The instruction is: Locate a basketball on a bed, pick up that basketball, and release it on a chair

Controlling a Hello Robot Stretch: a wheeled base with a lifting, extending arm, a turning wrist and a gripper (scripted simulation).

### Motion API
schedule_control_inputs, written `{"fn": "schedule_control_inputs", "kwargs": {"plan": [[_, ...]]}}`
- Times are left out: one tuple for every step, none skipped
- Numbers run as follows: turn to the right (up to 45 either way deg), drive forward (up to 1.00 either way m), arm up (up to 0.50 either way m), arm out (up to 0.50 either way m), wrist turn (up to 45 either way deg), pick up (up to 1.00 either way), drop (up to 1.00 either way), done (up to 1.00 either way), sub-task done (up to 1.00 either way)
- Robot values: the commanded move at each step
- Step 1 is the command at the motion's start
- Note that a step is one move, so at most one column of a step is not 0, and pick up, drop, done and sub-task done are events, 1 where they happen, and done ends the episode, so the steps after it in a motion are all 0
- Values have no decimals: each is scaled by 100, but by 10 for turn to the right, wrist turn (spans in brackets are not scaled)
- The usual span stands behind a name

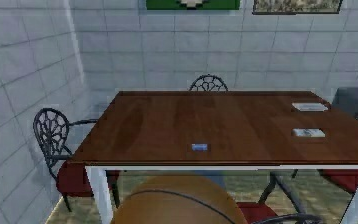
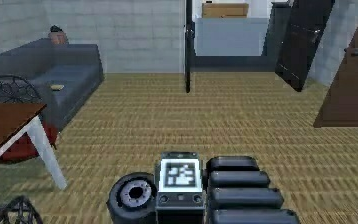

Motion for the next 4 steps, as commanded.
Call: {"fn": "schedule_control_inputs", "kwargs": {"plan": [[0, 30, 0, 0, 0, 0, 0, 0, 0], [-450, 0, 0, 0, 0, 0, 0, 0, 0], [0, 0, 0, 22, 0, 0, 0, 0, 0], [0, 0, 0, 0, 450, 0, 0, 0, 0]]}}
